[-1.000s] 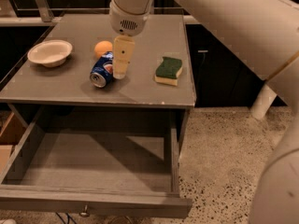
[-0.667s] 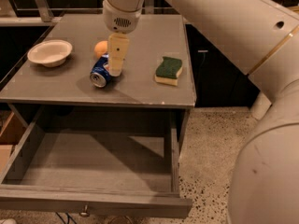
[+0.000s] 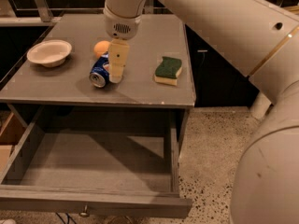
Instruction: Place pepsi can into top drawer
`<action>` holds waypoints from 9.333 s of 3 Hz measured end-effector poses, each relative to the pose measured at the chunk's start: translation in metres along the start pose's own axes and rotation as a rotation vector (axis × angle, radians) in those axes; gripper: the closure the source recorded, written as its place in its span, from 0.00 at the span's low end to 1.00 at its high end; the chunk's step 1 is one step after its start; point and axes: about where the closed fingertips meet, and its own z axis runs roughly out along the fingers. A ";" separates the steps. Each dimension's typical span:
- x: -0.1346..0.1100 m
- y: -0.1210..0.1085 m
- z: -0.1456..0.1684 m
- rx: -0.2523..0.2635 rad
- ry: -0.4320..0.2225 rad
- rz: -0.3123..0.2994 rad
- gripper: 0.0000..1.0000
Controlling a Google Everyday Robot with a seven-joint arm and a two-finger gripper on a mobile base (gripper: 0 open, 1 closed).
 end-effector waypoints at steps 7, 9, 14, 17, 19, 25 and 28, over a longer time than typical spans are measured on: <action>-0.045 -0.041 0.086 -0.114 0.054 0.145 0.00; -0.019 -0.038 0.085 -0.118 0.023 0.172 0.00; -0.003 -0.034 0.103 -0.151 0.031 0.213 0.00; -0.003 -0.034 0.103 -0.151 0.031 0.213 0.40; -0.003 -0.034 0.103 -0.151 0.031 0.213 0.85; 0.026 -0.034 0.019 -0.048 -0.109 0.242 1.00; 0.044 0.026 -0.018 -0.045 -0.123 0.260 1.00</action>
Offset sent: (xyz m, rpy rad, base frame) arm -0.0232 -0.0186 -0.0411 -0.1515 0.1962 -0.1742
